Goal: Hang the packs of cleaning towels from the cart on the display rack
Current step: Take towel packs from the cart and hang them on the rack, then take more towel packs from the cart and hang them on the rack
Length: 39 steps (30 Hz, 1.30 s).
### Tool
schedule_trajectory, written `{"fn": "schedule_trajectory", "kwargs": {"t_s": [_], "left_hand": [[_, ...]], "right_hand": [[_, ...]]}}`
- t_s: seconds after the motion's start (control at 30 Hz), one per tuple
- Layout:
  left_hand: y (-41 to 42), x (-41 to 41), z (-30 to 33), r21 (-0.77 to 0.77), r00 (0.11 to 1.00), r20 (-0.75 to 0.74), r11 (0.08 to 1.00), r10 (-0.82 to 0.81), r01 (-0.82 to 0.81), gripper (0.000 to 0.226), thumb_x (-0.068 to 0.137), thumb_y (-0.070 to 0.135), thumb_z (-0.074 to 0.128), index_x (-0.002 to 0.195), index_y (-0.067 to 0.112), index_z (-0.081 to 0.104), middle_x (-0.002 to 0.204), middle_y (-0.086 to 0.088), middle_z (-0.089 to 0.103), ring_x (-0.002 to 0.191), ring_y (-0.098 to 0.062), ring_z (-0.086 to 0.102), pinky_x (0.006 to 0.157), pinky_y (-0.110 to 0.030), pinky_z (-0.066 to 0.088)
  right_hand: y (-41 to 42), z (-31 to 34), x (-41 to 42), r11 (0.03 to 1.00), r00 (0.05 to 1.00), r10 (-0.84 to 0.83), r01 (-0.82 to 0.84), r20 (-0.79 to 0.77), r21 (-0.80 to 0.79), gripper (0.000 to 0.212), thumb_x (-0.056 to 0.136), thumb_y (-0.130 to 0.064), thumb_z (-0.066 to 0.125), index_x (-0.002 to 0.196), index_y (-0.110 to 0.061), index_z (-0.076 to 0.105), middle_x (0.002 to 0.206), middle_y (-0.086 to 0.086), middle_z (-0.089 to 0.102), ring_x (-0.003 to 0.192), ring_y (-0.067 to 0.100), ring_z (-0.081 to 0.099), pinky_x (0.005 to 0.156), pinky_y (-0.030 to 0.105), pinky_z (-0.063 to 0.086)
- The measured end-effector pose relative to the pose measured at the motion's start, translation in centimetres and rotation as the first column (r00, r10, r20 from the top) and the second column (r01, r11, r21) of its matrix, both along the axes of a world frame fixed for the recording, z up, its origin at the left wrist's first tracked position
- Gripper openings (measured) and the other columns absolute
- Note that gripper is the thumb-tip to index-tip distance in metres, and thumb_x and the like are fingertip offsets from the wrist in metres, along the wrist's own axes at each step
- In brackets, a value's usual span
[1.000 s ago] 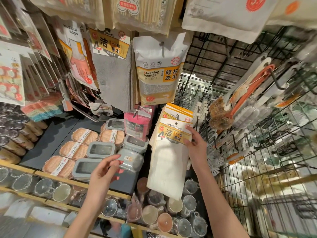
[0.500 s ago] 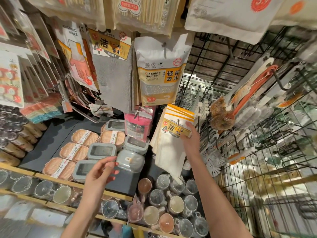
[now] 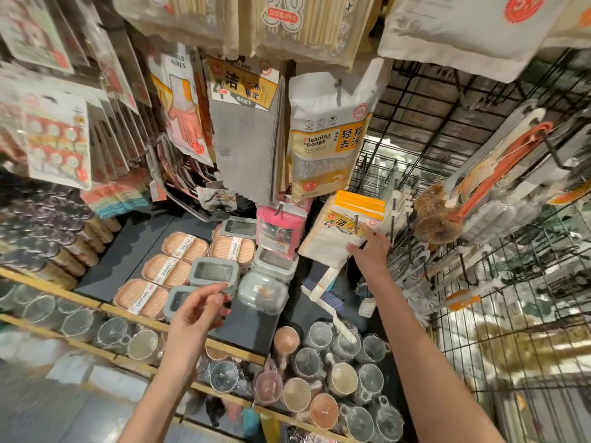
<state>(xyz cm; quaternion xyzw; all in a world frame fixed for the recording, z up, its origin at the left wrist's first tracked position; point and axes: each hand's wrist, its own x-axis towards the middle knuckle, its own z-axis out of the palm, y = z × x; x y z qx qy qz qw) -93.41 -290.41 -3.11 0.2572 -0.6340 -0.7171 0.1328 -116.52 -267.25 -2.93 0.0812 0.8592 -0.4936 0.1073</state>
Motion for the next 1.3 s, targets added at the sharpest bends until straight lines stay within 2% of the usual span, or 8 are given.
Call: {"fn": "schedule_trajectory", "kwargs": {"t_s": [0.1,0.23,0.37,0.43,0.63,0.83,1.0,1.3], "left_hand": [[0.6,1.1,0.6,-0.077,1.000,0.018,0.997,0.010,-0.009,0.019,0.088,0.022,0.059,0.104,0.020,0.069,0.097,0.004,0.072,0.086,-0.007,0.066,0.071,-0.017,0.052],[2.0,3.6,1.0,-0.230,0.996,0.059,0.972,0.067,-0.052,0.018,0.092,0.015,0.061,0.107,0.023,0.067,0.103,0.007,0.068,0.088,-0.002,0.062,0.078,-0.021,0.045],[3.6,6.7,1.1,-0.420,0.981,0.140,0.905,0.133,-0.063,0.026,0.091,0.007,0.060,0.115,0.017,0.064,0.106,0.009,0.058,0.098,-0.016,0.056,0.090,-0.035,0.047],[4.0,8.3,1.0,-0.450,0.970,0.158,0.888,0.184,-0.095,0.028,0.089,0.002,0.062,0.115,0.014,0.063,0.110,0.006,0.058,0.108,-0.019,0.055,0.097,-0.035,0.043],[3.1,15.8,1.1,-0.655,0.890,0.253,0.744,0.380,-0.132,0.040,0.088,0.012,0.065,0.126,0.023,0.057,0.131,0.003,0.056,0.128,-0.018,0.042,0.109,-0.041,0.031],[-0.4,24.2,1.8,-0.728,0.764,0.283,0.649,0.580,-0.223,0.043,0.089,0.023,0.063,0.130,0.026,0.055,0.136,0.006,0.053,0.133,-0.019,0.038,0.110,-0.042,0.030],[-4.1,31.7,1.3,-0.735,0.643,0.283,0.592,0.712,-0.332,0.046,0.082,0.022,0.068,0.127,0.016,0.060,0.130,-0.003,0.059,0.124,-0.025,0.049,0.104,-0.032,0.030],[-12.2,47.9,0.6,-0.759,0.361,0.293,0.444,0.886,-0.475,0.060,0.080,0.012,0.073,0.135,0.008,0.051,0.142,-0.011,0.049,0.135,-0.029,0.041,0.113,-0.037,0.024]], "right_hand": [[-0.3,0.4,1.5,0.995,0.995,0.073,-0.067,-0.074,0.074,0.056,0.090,-0.015,0.059,0.142,-0.015,0.037,0.151,0.009,0.014,0.140,0.021,0.018,0.111,0.032,0.021],[-1.0,1.2,5.8,0.975,0.954,0.220,-0.223,-0.202,0.006,0.050,0.089,-0.008,0.061,0.135,-0.003,0.043,0.142,0.017,0.030,0.134,0.028,0.032,0.114,0.041,0.024],[-2.0,1.0,10.9,0.882,0.847,0.472,-0.451,-0.243,0.141,0.054,0.089,-0.011,0.061,0.138,-0.004,0.040,0.142,0.015,0.035,0.135,0.027,0.030,0.112,0.025,0.017],[-2.5,0.5,13.0,0.805,0.779,0.592,-0.558,-0.206,0.201,0.058,0.091,-0.021,0.059,0.143,-0.012,0.034,0.148,0.006,0.029,0.139,0.021,0.024,0.113,0.026,0.016],[-6.5,0.5,19.6,0.553,0.517,0.833,-0.778,-0.197,0.299,0.065,0.092,-0.038,0.055,0.147,-0.019,0.026,0.153,-0.002,0.023,0.141,0.013,0.016,0.114,0.028,0.015],[-14.7,1.6,27.0,0.274,0.221,0.959,-0.881,-0.177,0.385,0.069,0.092,-0.046,0.049,0.149,-0.023,0.017,0.156,-0.005,0.015,0.143,0.011,0.007,0.116,0.032,0.007],[-22.5,1.3,35.0,0.044,-0.030,0.987,-0.897,-0.159,0.439,0.068,0.093,-0.044,0.049,0.149,-0.020,0.018,0.157,-0.003,0.014,0.145,0.012,0.004,0.116,0.029,0.000],[-35.5,0.0,51.8,-0.278,-0.400,0.907,-0.804,-0.131,0.525,0.071,0.091,-0.051,0.048,0.149,-0.022,0.018,0.158,-0.003,0.013,0.146,0.014,0.004,0.118,0.037,0.004]]}}
